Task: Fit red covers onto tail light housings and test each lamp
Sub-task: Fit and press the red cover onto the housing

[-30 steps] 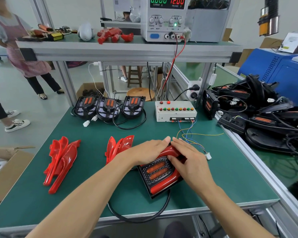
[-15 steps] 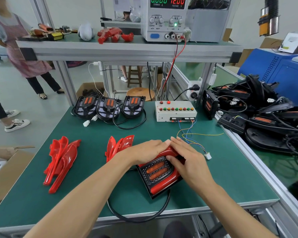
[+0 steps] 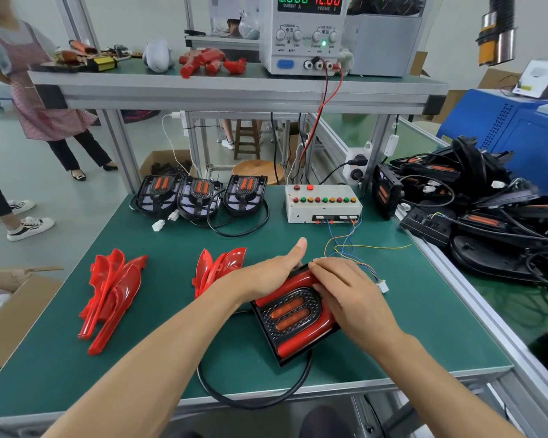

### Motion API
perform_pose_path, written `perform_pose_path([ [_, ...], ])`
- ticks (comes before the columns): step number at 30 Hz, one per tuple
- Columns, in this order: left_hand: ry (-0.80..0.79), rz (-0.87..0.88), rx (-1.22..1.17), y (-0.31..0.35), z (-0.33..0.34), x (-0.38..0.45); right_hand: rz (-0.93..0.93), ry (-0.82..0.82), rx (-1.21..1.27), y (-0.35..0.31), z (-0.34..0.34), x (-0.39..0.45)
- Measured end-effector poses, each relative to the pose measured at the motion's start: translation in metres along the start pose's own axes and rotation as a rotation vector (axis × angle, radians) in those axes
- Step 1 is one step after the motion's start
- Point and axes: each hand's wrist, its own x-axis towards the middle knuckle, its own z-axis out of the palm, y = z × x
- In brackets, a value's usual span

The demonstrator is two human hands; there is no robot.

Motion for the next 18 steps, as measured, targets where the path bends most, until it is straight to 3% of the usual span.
perform_pose_path([
  [6, 0.015, 0.015, 0.039, 0.003, 0.0, -0.003, 0.046, -0.094, 0.064, 0.011, -0.006, 0.001],
  [13, 0.029, 0.024, 0.096, 0.003, 0.001, -0.005, 0.604, -0.138, 0.231, 0.005, -0.005, 0.0],
  [18, 0.089, 0.071, 0.296, -0.002, 0.003, 0.002, 0.736, -0.014, 0.244, -0.008, 0.002, -0.009],
])
